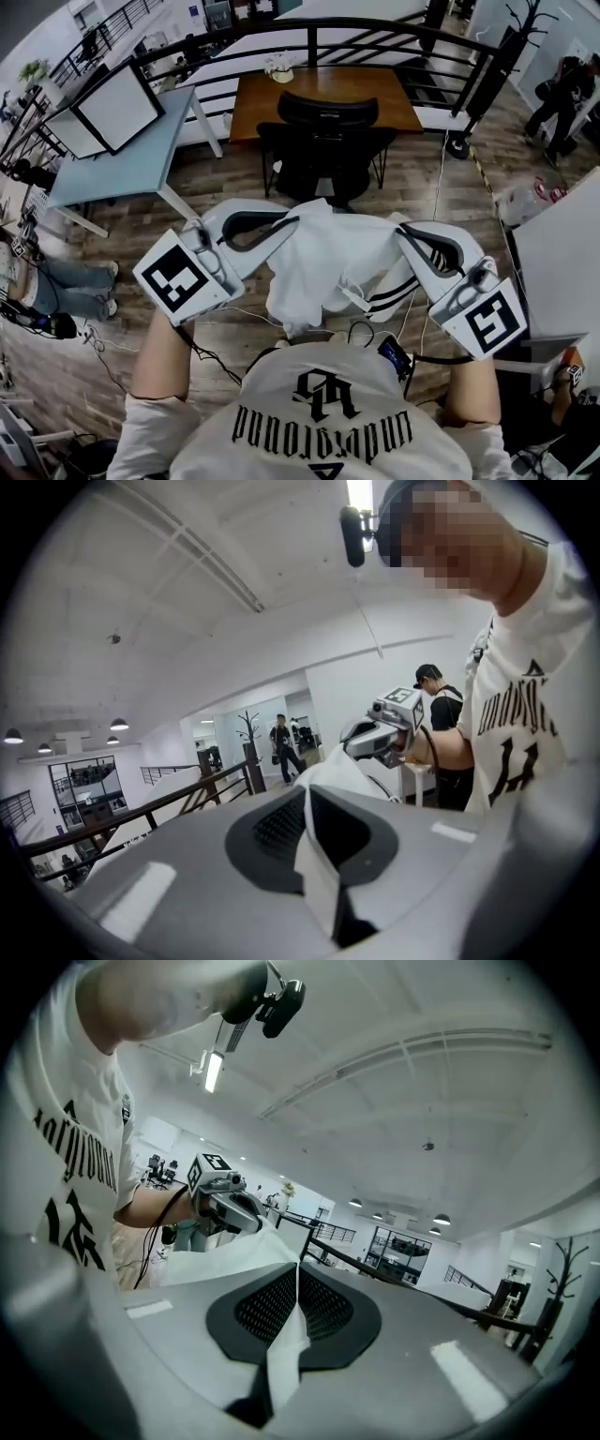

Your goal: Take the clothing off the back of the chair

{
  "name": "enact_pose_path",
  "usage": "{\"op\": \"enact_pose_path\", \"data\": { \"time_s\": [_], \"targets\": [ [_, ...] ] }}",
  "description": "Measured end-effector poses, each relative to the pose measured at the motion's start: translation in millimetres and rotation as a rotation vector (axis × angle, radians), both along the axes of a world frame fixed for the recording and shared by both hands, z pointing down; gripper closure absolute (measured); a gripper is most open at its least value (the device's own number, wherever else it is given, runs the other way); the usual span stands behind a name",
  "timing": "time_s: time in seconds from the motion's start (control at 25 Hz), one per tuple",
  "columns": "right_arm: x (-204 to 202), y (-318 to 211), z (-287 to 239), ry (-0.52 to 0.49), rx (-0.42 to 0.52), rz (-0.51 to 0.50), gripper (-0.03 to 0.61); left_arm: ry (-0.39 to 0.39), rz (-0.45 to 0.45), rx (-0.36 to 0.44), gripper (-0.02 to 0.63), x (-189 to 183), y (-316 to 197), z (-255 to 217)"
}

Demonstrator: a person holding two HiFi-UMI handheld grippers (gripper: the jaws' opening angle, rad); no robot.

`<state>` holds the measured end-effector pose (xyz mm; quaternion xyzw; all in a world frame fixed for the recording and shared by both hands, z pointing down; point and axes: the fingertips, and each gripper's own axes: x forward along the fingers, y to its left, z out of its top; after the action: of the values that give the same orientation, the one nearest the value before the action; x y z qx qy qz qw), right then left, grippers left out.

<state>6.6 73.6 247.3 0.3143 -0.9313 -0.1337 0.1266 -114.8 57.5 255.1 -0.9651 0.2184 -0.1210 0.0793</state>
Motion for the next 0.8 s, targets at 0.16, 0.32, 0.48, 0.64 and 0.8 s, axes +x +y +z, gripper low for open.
{"op": "enact_pose_path", "data": {
  "time_s": [0.16, 0.32, 0.48, 0.64, 0.8],
  "targets": [
    [-19.8, 19.2, 18.2, -0.020, -0.033, 0.022, 0.568, 0.017, 0.008, -0.041, 0.557, -21.4, 16.7, 14.9],
    [-45.2, 40.0, 28.5, -0.027, -0.050, 0.049, 0.568, 0.036, 0.019, -0.061, 0.557, -47.2, 35.3, 23.7],
    [-74.2, 56.4, 30.2, -0.025, -0.047, 0.067, 0.568, 0.034, 0.031, -0.050, 0.557, -72.6, 50.4, 27.4],
    [-96.8, 68.8, 33.7, -0.034, -0.022, 0.073, 0.568, 0.026, 0.040, -0.021, 0.557, -93.5, 60.5, 38.3],
    [-117.7, 80.8, 33.4, -0.061, -0.008, 0.076, 0.568, 0.037, 0.045, -0.029, 0.557, -112.9, 74.8, 47.0]
  ]
}}
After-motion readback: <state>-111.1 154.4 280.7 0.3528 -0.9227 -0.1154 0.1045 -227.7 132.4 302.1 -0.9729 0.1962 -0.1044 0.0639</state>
